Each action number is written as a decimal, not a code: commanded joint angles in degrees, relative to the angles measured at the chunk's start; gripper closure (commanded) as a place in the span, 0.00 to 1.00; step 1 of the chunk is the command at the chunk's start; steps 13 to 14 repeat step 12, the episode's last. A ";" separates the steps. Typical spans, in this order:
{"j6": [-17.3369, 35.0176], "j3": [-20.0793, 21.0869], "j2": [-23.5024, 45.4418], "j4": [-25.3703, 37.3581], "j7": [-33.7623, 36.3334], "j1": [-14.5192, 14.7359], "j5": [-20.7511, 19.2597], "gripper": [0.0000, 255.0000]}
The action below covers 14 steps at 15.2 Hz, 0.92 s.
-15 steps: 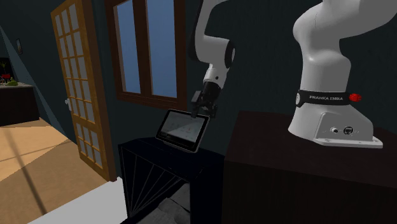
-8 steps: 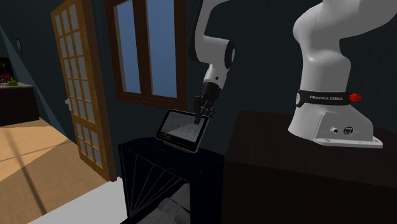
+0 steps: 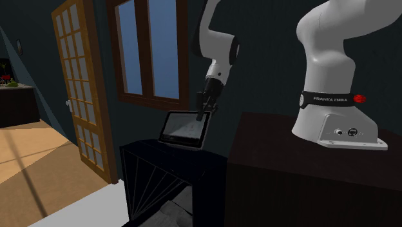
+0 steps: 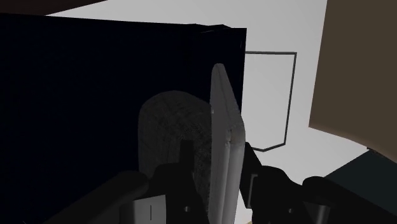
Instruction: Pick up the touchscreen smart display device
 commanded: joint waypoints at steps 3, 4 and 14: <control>1.57 -1.41 -5.32 -1.84 4.70 0.83 -5.39 1.00; 1.93 -1.71 -6.64 -2.24 6.00 0.97 -6.86 1.00; 3.81 -2.84 -14.91 -4.50 14.91 0.92 -16.83 1.00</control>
